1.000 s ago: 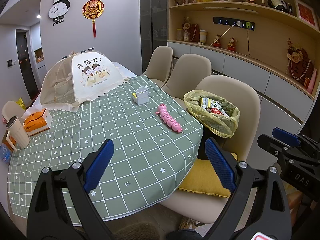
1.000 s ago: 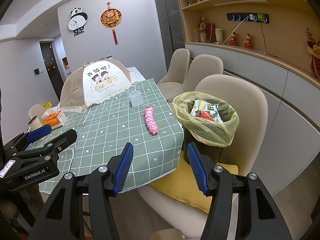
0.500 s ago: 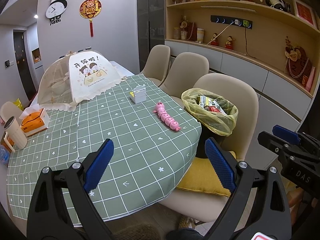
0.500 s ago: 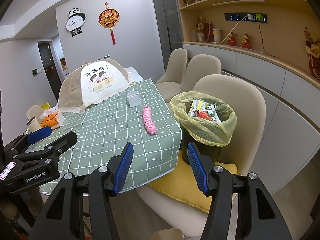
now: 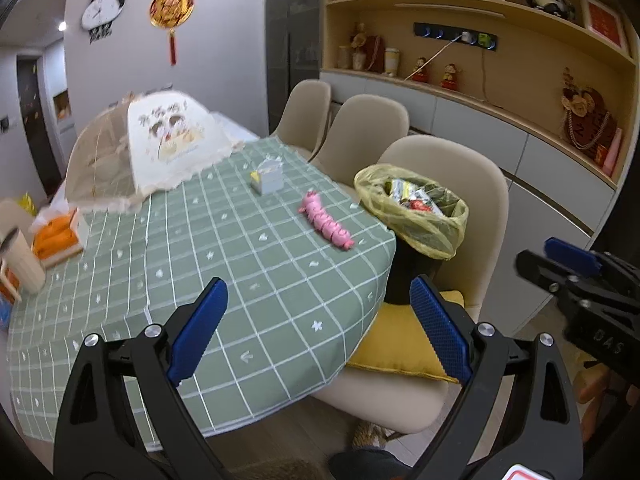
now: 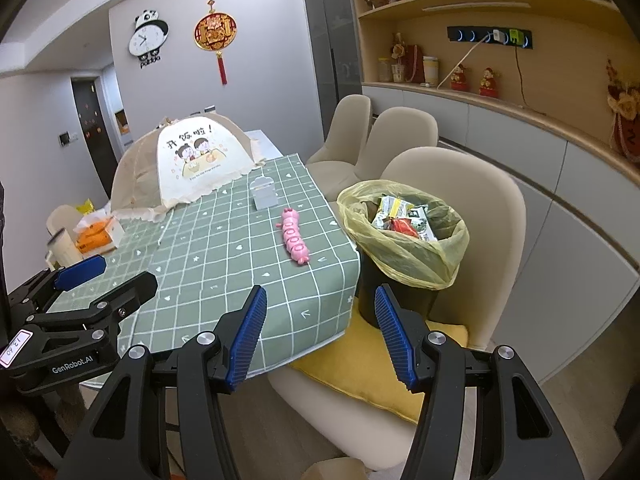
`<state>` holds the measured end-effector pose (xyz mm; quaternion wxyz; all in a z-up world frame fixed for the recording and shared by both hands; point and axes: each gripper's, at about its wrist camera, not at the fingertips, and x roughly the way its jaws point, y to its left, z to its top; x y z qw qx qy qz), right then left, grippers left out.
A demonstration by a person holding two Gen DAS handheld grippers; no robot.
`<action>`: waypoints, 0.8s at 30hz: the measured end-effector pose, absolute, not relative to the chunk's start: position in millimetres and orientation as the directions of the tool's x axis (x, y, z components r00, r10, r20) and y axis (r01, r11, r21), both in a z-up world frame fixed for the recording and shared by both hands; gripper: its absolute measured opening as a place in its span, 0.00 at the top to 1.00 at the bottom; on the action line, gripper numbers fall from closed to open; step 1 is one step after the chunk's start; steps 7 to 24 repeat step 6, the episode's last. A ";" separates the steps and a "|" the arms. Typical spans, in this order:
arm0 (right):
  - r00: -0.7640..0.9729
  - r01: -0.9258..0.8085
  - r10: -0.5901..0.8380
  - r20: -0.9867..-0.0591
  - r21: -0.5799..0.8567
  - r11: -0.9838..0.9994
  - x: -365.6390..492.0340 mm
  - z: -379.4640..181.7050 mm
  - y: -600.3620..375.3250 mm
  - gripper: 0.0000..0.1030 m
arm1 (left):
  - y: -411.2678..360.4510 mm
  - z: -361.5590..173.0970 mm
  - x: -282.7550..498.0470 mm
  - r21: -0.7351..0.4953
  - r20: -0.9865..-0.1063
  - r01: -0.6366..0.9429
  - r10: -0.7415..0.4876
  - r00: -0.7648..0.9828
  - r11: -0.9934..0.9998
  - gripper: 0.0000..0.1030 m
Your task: Collect trash
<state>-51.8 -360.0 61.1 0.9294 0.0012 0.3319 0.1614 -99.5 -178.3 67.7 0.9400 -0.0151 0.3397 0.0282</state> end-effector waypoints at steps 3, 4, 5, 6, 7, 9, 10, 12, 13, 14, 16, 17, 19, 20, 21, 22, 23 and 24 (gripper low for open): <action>0.725 -0.303 0.284 -0.628 0.080 0.950 -51.7 64.1 -352.8 0.48 | -152.2 52.3 -91.0 -0.056 -0.690 -0.123 0.050 0.722 0.991 0.14; 0.724 -0.309 0.281 -0.630 0.068 0.949 -50.3 64.7 -349.4 0.48 | -141.6 47.4 -88.0 -0.058 -0.701 -0.150 0.067 0.710 0.987 0.14; 0.723 -0.321 0.280 -0.632 0.051 0.946 -47.4 65.2 -344.2 0.48 | -122.9 39.2 -81.8 -0.057 -0.715 -0.193 0.095 0.692 0.980 0.14; 0.721 -0.339 0.284 -0.632 0.036 0.940 -43.6 64.3 -337.8 0.48 | -101.2 31.0 -74.7 -0.046 -0.726 -0.240 0.132 0.675 0.970 0.14; 0.721 -0.339 0.284 -0.632 0.036 0.940 -43.6 64.3 -337.8 0.48 | -101.2 31.0 -74.7 -0.046 -0.726 -0.240 0.132 0.675 0.970 0.14; 0.721 -0.339 0.284 -0.632 0.036 0.940 -43.6 64.3 -337.8 0.48 | -101.2 31.0 -74.7 -0.046 -0.726 -0.240 0.132 0.675 0.970 0.14; 0.721 -0.339 0.284 -0.632 0.036 0.940 -43.6 64.3 -337.8 0.48 | -101.2 31.0 -74.7 -0.046 -0.726 -0.240 0.132 0.675 0.970 0.14; 0.721 -0.339 0.284 -0.632 0.036 0.940 -43.6 64.3 -337.8 0.48 | -101.2 31.0 -74.7 -0.046 -0.726 -0.240 0.132 0.675 0.970 0.14; 0.721 -0.339 0.284 -0.632 0.036 0.940 -43.6 64.3 -337.8 0.48 | -101.2 31.0 -74.7 -0.046 -0.726 -0.240 0.132 0.675 0.970 0.14; 0.721 -0.339 0.284 -0.632 0.036 0.940 -43.6 64.3 -337.8 0.48 | -101.2 31.0 -74.7 -0.046 -0.726 -0.240 0.132 0.675 0.970 0.14; 0.721 -0.339 0.284 -0.632 0.036 0.940 -43.6 64.3 -337.8 0.48 | -101.2 31.0 -74.7 -0.046 -0.726 -0.240 0.132 0.675 0.970 0.14; 0.721 -0.339 0.284 -0.632 0.036 0.940 -43.6 64.3 -337.8 0.48 | -101.2 31.0 -74.7 -0.046 -0.726 -0.240 0.132 0.675 0.970 0.14; 0.721 -0.339 0.284 -0.632 0.036 0.940 -43.6 64.3 -337.8 0.48 | -101.2 31.0 -74.7 -0.046 -0.726 -0.240 0.132 0.675 0.970 0.14; 0.721 -0.339 0.284 -0.632 0.036 0.940 -43.6 64.3 -337.8 0.48 | -101.2 31.0 -74.7 -0.046 -0.726 -0.240 0.132 0.675 0.970 0.14; 0.721 -0.339 0.284 -0.632 0.036 0.940 -43.6 64.3 -337.8 0.48 | -101.2 31.0 -74.7 -0.046 -0.726 -0.240 0.132 0.675 0.970 0.14; 0.721 -0.339 0.284 -0.632 0.036 0.940 -43.6 64.3 -337.8 0.48 | -101.2 31.0 -74.7 -0.046 -0.726 -0.240 0.132 0.675 0.970 0.14; 0.721 -0.339 0.284 -0.632 0.036 0.940 -43.6 64.3 -337.8 0.48 | -101.2 31.0 -74.7 -0.046 -0.726 -0.240 0.132 0.675 0.970 0.14; 0.721 -0.339 0.284 -0.632 0.036 0.940 -43.6 64.3 -337.8 0.48 | -101.2 31.0 -74.7 -0.046 -0.726 -0.240 0.132 0.675 0.970 0.14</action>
